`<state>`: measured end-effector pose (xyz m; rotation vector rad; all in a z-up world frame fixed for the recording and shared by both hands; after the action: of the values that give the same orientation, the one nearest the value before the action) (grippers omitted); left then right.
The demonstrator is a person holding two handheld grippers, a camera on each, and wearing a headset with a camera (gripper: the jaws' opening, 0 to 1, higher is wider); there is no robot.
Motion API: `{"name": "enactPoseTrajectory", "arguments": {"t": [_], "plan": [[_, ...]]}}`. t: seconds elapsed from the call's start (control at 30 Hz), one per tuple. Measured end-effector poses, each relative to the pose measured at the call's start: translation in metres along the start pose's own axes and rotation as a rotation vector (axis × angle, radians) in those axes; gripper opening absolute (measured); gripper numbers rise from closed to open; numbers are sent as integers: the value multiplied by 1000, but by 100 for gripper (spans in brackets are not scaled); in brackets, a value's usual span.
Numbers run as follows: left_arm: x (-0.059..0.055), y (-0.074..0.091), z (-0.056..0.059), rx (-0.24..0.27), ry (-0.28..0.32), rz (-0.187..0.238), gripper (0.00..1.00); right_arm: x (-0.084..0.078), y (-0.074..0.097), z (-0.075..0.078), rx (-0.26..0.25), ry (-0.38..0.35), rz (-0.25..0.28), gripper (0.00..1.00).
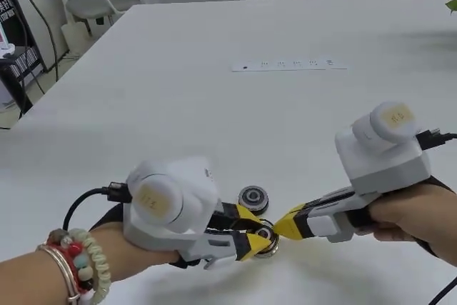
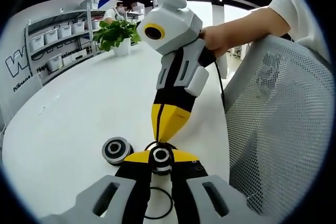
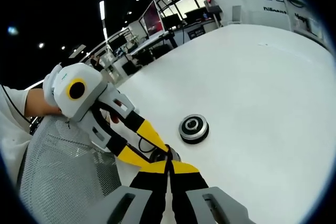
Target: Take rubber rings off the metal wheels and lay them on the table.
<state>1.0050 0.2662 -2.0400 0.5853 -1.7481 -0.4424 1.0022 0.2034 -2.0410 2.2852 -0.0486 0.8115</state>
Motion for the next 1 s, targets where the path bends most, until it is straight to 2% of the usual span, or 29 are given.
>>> {"name": "enactPoseTrajectory", "arguments": {"t": [0.07,0.13,0.23,0.37,0.47,0.53,0.6,0.63,0.73,0.83,0.93,1.0], "plan": [[1,1,0,-8,-13,-9,9,-1,-1,1,-6,4,-5,0],[4,3,-1,-7,0,-9,13,0,0,0,-5,3,-5,0],[16,6,-4,-4,31,46,19,0,0,-1,-4,1,-5,0],[25,13,-7,-8,19,55,21,0,1,0,-3,-5,-6,0],[32,19,-7,-20,47,83,29,0,1,0,-7,1,-11,0],[34,22,-7,-23,39,78,34,-1,1,-2,-6,3,-11,0],[36,28,-7,-28,-24,56,35,0,1,-1,-5,3,-10,0],[37,31,-7,-30,-36,53,35,1,1,-1,-4,2,-10,0],[42,39,-6,-38,-43,56,40,1,2,-1,-2,4,-8,0],[45,49,-5,-56,-26,55,50,2,2,0,-2,2,-7,0],[42,60,-6,-22,-66,35,61,1,2,0,-4,-5,-8,0],[40,68,-6,-20,-58,26,63,1,2,0,-3,-9,-7,0]]}}
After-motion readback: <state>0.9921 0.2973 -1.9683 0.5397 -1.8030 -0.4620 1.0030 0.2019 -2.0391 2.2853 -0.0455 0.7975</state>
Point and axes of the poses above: the centre of the closed fingertips' face, and the gripper's own axes: y roughly backward along the fingers, z roughly to its right, x roughly out of its top, the point moved 4 cm from there along y, roughly backward along the fingers, and after that the axes turned 12 degrees about -y, right-handed, at the moved point
